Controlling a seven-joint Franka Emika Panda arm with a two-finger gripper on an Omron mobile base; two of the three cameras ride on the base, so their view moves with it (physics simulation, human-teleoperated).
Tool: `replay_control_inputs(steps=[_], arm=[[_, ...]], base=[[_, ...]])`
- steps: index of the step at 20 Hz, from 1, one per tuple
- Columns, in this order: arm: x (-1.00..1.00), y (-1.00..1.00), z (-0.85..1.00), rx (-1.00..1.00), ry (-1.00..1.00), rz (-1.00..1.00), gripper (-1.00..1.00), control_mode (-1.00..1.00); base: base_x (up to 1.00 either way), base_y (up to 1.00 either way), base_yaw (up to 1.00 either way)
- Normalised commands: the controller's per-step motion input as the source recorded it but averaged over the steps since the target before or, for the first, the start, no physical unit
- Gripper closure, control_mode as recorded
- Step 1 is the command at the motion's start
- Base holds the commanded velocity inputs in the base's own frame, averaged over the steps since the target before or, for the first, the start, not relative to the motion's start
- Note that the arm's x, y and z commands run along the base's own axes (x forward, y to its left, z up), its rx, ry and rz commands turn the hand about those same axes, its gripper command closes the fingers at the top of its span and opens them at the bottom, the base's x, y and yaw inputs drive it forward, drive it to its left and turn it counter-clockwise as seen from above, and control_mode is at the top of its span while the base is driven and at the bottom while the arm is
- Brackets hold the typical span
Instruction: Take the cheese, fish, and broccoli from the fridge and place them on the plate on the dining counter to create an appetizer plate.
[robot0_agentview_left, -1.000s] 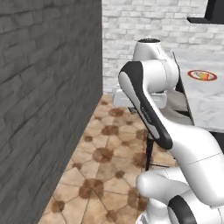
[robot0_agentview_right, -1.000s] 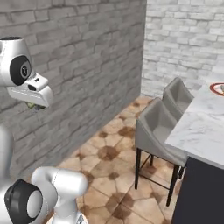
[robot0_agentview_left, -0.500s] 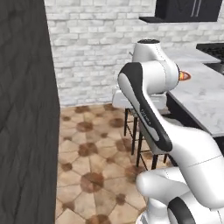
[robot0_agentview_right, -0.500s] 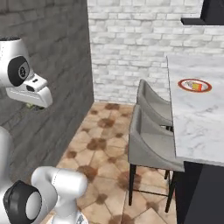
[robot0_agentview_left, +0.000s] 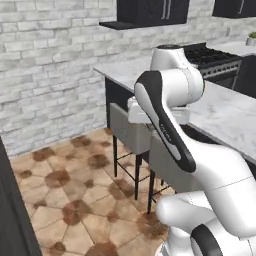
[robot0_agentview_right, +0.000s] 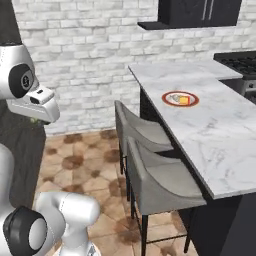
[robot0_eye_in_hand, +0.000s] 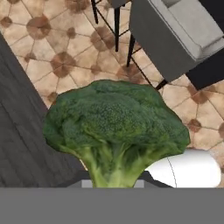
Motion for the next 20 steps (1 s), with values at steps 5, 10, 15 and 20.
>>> replay_control_inputs(steps=[5,10,15,20], arm=[[0.0,0.0,0.0,0.0,0.0,0.0,1.0,1.0],[0.0,0.0,0.0,0.0,0.0,0.0,1.0,1.0],[0.0,0.0,0.0,0.0,0.0,0.0,1.0,1.0],[0.0,0.0,0.0,0.0,0.0,0.0,1.0,1.0]], base=[[0.7,0.8,-0.67],[0.51,0.77,-0.69],[0.31,0.8,-0.67],[0.05,0.84,-0.65]])
